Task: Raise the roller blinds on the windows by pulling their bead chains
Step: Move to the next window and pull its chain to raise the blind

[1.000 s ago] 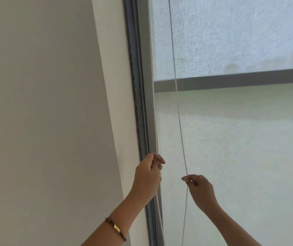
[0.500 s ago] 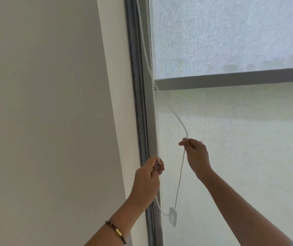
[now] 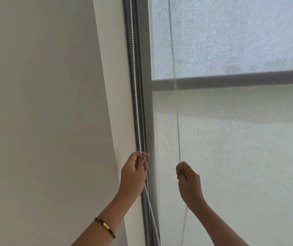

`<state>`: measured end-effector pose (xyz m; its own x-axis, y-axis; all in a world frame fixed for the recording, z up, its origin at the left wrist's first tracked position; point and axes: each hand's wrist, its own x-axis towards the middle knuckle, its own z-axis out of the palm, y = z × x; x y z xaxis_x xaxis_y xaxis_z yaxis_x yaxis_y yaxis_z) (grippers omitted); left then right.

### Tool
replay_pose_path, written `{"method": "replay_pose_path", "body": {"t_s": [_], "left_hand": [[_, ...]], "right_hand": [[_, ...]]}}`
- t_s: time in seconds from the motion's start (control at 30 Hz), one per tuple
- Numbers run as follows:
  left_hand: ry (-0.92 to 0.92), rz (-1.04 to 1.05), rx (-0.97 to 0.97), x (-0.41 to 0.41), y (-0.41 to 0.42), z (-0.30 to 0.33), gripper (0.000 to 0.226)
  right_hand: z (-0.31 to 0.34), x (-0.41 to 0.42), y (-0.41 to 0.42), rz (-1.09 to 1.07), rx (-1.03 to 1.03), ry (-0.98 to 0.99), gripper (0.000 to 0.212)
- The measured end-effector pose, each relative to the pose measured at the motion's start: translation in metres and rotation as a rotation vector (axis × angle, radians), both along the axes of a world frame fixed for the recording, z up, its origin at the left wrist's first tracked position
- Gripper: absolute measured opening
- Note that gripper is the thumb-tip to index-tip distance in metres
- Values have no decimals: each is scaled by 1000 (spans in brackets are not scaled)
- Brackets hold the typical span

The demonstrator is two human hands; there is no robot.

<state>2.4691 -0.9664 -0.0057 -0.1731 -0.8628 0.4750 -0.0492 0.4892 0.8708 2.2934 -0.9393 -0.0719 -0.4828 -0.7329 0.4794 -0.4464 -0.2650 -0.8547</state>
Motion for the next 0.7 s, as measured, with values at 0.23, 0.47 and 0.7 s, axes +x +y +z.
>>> {"method": "replay_pose_path", "body": {"t_s": [0.23,0.47,0.7], "left_hand": [[124,92,-67,-11,-5,27,22],[65,343,-504,-22,-17,55,49],[52,-178,-260,-36,-14,124,36]], "right_hand": [[-15,17,8,54,-18,-15,38],[-42,30,16,98,24,-17,44],[-98,44,23,189,142,-13,28]]}}
